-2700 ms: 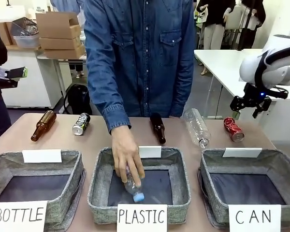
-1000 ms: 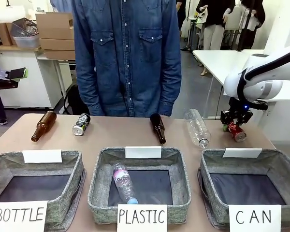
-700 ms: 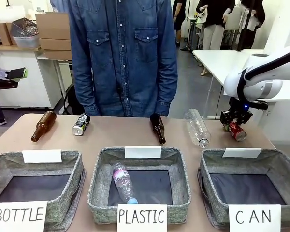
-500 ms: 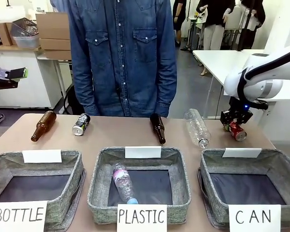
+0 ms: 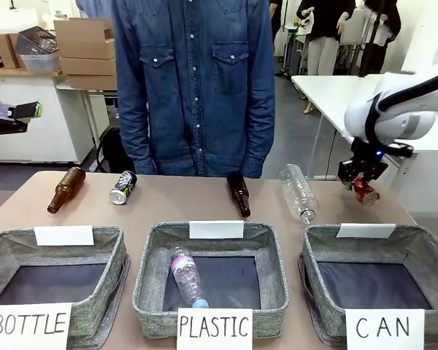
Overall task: Sort the can waste into the basket.
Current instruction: Pick up the can waste from the table and place it in the right Fabric basket.
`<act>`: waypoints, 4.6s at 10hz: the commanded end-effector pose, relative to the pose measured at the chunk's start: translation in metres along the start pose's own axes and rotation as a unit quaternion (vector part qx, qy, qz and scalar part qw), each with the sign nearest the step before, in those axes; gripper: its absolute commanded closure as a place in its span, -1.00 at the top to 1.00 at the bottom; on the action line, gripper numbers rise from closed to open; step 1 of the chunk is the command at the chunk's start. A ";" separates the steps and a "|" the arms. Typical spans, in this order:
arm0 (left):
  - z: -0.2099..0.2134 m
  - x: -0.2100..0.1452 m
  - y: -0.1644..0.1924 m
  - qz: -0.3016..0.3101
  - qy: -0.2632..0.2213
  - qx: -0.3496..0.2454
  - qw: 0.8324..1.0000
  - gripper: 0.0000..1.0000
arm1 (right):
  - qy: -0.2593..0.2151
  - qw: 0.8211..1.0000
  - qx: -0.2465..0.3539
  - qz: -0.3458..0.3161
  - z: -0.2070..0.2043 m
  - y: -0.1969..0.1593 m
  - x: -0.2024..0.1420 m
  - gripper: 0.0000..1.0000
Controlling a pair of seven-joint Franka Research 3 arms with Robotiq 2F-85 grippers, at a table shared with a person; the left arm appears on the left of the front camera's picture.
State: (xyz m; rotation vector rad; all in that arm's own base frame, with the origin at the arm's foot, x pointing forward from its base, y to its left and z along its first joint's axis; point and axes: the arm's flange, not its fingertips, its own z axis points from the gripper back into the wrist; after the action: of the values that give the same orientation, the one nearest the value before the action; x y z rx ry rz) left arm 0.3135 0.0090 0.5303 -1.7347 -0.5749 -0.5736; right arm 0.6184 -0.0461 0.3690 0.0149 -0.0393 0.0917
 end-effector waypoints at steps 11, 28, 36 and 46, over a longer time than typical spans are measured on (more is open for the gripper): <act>-0.002 0.001 -0.001 -0.011 -0.004 -0.009 1.000 1.00 | -0.005 0.850 0.201 0.487 0.102 0.068 -0.258 -1.00; -0.002 0.001 -0.001 -0.011 -0.004 -0.009 1.000 1.00 | 0.009 0.857 0.229 0.461 0.104 0.073 -0.243 1.00; -0.002 0.001 -0.001 -0.011 -0.004 -0.009 1.000 1.00 | -0.220 0.700 0.626 -0.263 0.134 0.057 -0.234 1.00; -0.002 0.001 -0.001 -0.011 -0.004 -0.009 1.000 1.00 | -0.083 0.771 0.610 -0.163 0.126 0.045 -0.236 1.00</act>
State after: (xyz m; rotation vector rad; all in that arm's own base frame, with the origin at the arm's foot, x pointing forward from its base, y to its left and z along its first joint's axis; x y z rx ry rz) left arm 0.3134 0.0102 0.5302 -1.7336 -0.5772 -0.5713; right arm 0.3716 -0.0157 0.4856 1.3470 -0.1354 -0.2755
